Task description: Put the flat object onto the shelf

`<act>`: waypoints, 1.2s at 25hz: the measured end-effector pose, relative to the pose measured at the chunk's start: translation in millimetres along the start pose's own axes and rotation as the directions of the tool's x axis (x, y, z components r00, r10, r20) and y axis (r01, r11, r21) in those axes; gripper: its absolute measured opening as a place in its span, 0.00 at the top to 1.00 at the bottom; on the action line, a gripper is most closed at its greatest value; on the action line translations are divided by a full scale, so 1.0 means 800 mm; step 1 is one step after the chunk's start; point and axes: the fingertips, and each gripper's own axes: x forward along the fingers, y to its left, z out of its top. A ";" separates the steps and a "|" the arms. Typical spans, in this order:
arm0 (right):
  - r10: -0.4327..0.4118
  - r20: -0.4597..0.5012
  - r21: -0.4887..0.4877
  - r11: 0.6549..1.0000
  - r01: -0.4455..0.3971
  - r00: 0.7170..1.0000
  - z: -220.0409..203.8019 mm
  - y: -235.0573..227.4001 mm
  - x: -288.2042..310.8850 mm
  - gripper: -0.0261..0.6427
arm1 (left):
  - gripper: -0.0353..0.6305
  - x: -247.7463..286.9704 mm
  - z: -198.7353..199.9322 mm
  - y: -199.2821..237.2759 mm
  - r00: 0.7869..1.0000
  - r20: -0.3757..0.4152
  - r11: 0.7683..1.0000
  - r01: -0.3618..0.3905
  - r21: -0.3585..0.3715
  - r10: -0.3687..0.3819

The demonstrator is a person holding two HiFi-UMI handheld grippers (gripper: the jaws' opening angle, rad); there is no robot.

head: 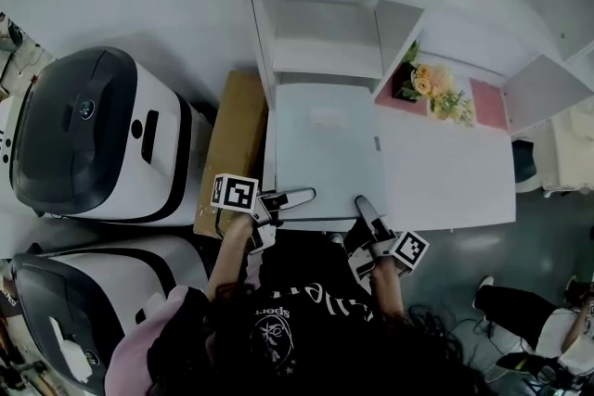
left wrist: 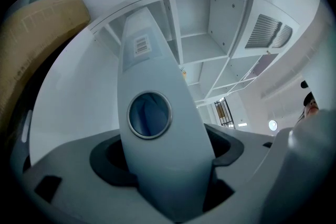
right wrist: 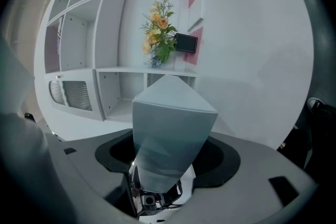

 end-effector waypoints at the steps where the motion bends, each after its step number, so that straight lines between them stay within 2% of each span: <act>1: -0.005 0.006 -0.001 1.000 0.005 1.000 0.000 -0.001 0.002 0.51 | 0.40 -0.002 0.002 0.004 1.000 -0.007 1.000 -0.008 0.006 0.008; 8: -0.032 0.039 0.023 0.999 0.032 0.999 -0.007 -0.007 0.018 0.51 | 0.39 -0.009 0.021 0.018 1.000 -0.028 1.000 0.001 -0.003 -0.001; 15: -0.113 0.103 0.102 0.989 0.102 0.988 0.000 -0.022 0.032 0.51 | 0.35 -0.004 0.033 0.041 0.999 -0.044 0.998 0.014 -0.059 -0.017; 21: -0.164 0.151 0.157 0.978 0.140 0.975 0.015 -0.033 0.049 0.51 | 0.30 0.004 0.044 0.059 0.998 -0.025 0.994 0.057 -0.092 -0.060; 27: -0.179 0.156 0.154 0.976 0.155 0.971 0.015 -0.037 0.067 0.51 | 0.29 0.000 0.059 0.073 0.996 -0.015 0.990 0.091 -0.108 -0.093; 30: -0.188 0.150 0.162 0.973 0.163 0.971 0.016 -0.039 0.079 0.51 | 0.29 -0.002 0.074 0.074 0.992 0.035 0.982 0.126 -0.143 -0.123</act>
